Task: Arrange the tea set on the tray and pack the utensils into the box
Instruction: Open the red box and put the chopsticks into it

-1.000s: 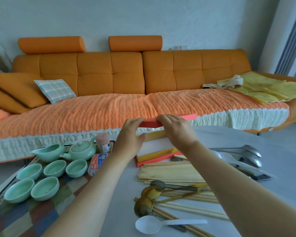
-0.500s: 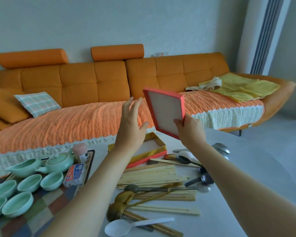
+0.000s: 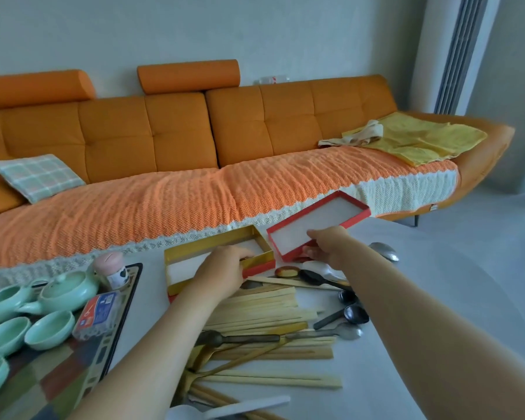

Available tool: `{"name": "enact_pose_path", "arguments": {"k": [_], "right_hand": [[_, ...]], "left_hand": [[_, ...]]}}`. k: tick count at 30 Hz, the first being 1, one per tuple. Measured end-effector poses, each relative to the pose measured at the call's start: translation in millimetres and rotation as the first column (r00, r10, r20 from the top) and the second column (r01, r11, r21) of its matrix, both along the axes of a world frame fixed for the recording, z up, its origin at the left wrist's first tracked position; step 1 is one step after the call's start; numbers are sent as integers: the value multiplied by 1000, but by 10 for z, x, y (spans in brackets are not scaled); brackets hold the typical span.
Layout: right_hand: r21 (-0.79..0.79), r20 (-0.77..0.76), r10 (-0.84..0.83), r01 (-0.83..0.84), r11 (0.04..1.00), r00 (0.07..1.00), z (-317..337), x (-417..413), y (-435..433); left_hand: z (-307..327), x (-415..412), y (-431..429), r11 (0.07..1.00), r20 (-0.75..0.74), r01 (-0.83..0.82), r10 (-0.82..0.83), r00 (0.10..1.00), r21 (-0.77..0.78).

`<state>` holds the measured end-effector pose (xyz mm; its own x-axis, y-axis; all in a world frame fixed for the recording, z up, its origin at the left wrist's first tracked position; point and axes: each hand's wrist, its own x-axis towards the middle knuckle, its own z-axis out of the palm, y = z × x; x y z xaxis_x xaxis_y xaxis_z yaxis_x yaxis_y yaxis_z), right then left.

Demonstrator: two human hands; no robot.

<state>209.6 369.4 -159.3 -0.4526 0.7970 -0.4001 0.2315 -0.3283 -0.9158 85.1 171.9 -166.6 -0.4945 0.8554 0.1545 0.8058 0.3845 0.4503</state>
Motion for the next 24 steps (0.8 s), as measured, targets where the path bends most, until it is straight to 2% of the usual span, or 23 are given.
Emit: {"name": "enact_pose_path", "arguments": {"k": [5, 7, 9, 11, 12, 13, 15, 16, 18, 20, 24], "right_hand": [[22, 64, 53, -54, 998, 997, 24, -81, -56], [46, 183, 90, -100, 994, 979, 80, -73, -74], [83, 372, 130, -173, 981, 919, 134, -43, -93], [254, 514, 91, -253, 933, 853, 141, -23, -109], [348, 526, 39, -257, 901, 850, 179, -5, -164], [476, 576, -1, -335, 813, 817, 200, 6, -211], [593, 649, -6, -501, 631, 761, 153, -32, -192], [636, 695, -16, -605, 479, 718, 108, -57, -189], [619, 744, 22, -702, 351, 667, -12, -92, -195], [571, 789, 56, -764, 299, 612, -134, -143, -228], [584, 796, 21, -776, 240, 605, -205, -256, -280]], "left_hand": [[40, -57, -64, 1000, 2, -18, 18, 1000, -20], [54, -65, -72, 999, -5, -9, 9, 1000, -43], [61, -81, -74, 998, -19, -11, 9, 1000, -66], [70, -87, -83, 997, -28, -13, 11, 1000, -78], [77, -80, -93, 997, -27, -9, 7, 1000, -78], [83, -71, -108, 997, -24, -5, 3, 1000, -75], [85, -59, -137, 998, -26, -4, 3, 1000, -65], [79, -65, -147, 998, -33, -11, 9, 999, -60], [48, -109, -159, 999, -36, -24, 22, 999, -45], [9, -178, -179, 999, -31, -35, 34, 999, -34], [-67, -296, -260, 997, -18, -73, 72, 997, -24]]}}
